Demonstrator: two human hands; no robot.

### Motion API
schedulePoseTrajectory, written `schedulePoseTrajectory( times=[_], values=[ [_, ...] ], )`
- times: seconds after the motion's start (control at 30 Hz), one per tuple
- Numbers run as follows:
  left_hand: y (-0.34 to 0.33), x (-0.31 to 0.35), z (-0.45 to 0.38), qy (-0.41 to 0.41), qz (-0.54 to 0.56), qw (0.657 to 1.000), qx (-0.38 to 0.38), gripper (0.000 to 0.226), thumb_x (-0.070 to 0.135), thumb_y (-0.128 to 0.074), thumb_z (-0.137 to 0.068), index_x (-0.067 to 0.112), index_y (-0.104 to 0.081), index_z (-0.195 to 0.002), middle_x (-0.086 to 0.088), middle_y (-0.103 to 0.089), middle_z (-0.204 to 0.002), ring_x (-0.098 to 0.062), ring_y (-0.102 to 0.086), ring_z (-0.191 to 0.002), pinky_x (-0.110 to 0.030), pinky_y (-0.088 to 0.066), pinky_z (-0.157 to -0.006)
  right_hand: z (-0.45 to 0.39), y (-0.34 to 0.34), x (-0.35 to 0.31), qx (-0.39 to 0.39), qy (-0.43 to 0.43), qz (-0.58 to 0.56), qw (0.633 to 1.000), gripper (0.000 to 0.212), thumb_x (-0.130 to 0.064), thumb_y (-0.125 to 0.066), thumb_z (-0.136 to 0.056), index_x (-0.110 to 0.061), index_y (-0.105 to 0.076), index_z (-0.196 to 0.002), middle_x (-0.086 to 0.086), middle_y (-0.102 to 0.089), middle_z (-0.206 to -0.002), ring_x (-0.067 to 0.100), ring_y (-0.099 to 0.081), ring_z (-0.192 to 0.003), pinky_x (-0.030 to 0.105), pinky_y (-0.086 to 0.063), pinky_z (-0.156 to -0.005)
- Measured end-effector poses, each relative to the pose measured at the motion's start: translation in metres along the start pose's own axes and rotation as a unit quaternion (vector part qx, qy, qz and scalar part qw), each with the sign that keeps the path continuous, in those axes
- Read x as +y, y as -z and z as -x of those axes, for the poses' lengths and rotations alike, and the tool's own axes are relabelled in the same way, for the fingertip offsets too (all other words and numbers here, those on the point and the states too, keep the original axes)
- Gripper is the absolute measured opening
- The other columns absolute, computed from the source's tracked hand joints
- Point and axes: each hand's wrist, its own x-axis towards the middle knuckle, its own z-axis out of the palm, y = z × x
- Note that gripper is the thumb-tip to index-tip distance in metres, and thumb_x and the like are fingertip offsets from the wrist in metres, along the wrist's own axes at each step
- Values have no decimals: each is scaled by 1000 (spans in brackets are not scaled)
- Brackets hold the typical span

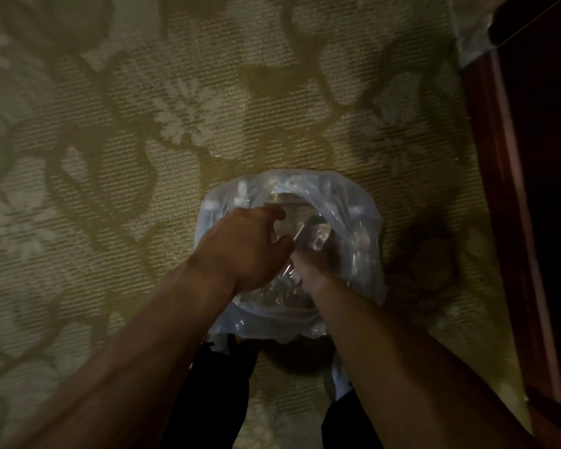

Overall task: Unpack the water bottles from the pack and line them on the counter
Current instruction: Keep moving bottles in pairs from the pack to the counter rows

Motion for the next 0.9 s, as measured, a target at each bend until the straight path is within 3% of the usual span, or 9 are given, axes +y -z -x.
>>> schedulePoseTrajectory(
  times=[0.13, 0.33, 0.4, 0.47, 0.53, 0.6, 0.67, 0.77, 0.9],
  values=[
    [-10, -1, 4, 36, 16, 999, 8, 49, 46, -55, -98, 24, -51, -142, 0, -70, -124, -22, -67, -108, -44, -52, -98, 29, 5, 0, 20, 35, -66, 997, 118, -80, -74, -52, -30, -30, -150, 9, -51, -145, 30, -54, -129, 49, -48, -105],
    [-22, 0, 3, 143, 78, 987, 18, 67, 64, -37, -97, 10, -62, -128, -18, -68, -121, -34, -64, -110, -41, -49, -97, 95, 43, -7, -143, 28, -213, 966, 24, -41, -60, -91, -22, -70, -101, 1, -77, -89, 18, -74, -81, 32, -58, -71],
    [-27, 4, 2, 163, 153, 975, 8, 70, 65, -36, -98, 4, -67, -113, -21, -70, -112, -36, -64, -107, -42, -48, -93, 110, 55, -8, -190, 54, -191, 961, 21, -17, -50, -101, -20, -69, -93, -5, -73, -74, 14, -69, -67, 22, -55, -57],
    [-31, 5, -2, 177, 253, 951, -4, 61, 61, -43, -98, 8, -73, -102, -18, -74, -105, -36, -68, -100, -44, -53, -93, 120, 56, -12, -222, 35, -211, 951, 24, -4, -46, -102, -13, -61, -119, -7, -67, -103, 19, -67, -87, 13, -54, -66],
    [-31, 1, -7, 196, 293, 936, 16, 50, 54, -53, -97, 9, -76, -91, -14, -77, -93, -31, -72, -84, -40, -56, -81, 119, 49, -18, -226, 36, -172, 958, 36, -26, -39, -107, -11, -50, -138, -9, -55, -124, 14, -60, -111, 14, -50, -87],
    [-31, -8, -12, 209, 276, 938, 30, 47, 52, -63, -91, 6, -74, -87, -13, -77, -84, -28, -71, -73, -39, -57, -75, 109, 37, -19, -181, 10, -111, 977, 50, -53, -37, -102, -18, -60, -129, -4, -66, -113, 17, -61, -106, 33, -46, -95],
    [-31, -16, -15, 206, 246, 947, 16, 44, 49, -68, -88, 6, -72, -87, -12, -75, -81, -26, -68, -70, -38, -57, -73, 86, 29, -19, -59, 62, -2, 996, 40, -46, -43, -102, -15, -67, -110, 4, -65, -96, 24, -61, -94, 34, -45, -82],
    [-30, -18, -19, 194, 182, 964, -8, 40, 48, -72, -85, 8, -69, -84, -10, -72, -80, -26, -66, -76, -38, -56, -77, 61, 38, -23, 149, 81, 164, 972, 50, -37, -51, -99, -7, -49, -139, 20, -48, -142, 39, -43, -134, 45, -39, -105],
    [-22, -13, -25, 178, 97, 979, -3, 41, 48, -75, -82, 10, -60, -80, -3, -60, -68, -22, -57, -70, -33, -46, -68, 31, 52, -22, 159, -7, 175, 972, 65, -37, -53, -99, -1, -35, -149, 23, -34, -155, 40, -37, -140, 46, -38, -110]
  ],
)
